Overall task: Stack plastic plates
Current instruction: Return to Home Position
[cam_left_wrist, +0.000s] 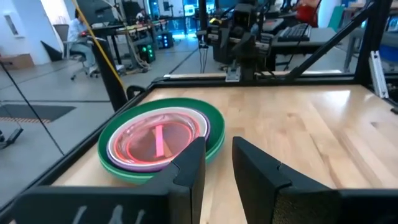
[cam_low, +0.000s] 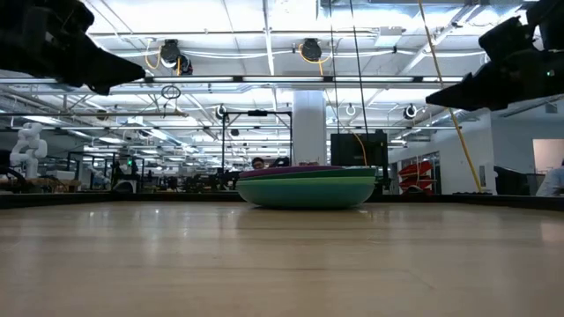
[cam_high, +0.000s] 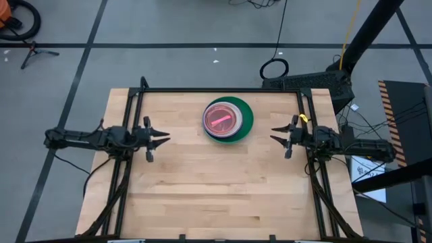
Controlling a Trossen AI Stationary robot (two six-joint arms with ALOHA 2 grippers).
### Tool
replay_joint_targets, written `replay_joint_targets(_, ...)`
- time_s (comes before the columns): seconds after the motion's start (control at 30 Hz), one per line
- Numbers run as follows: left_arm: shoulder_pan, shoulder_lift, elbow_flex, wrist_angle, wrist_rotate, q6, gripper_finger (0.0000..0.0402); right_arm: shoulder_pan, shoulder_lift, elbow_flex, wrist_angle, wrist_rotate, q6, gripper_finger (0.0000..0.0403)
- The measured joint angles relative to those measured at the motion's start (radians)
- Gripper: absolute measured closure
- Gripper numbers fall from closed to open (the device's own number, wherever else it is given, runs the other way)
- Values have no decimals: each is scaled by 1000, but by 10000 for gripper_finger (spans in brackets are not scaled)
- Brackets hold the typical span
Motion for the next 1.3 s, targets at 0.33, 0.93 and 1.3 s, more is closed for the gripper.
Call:
replay_joint_targets(0.33, 0, -181, -36, -111, 14, -26, 314, 0, -77, -6, -83, 0, 23, 273)
replay_joint_targets(0.93, 0, -210, -67, -65, 36, -45, 314, 2, -76, -9, -107, -56, 20, 273)
replay_joint_targets(1.3, 0, -206, -67, -82, 13, -77, 314, 2, -71, -11, -94, -83, 69, 273)
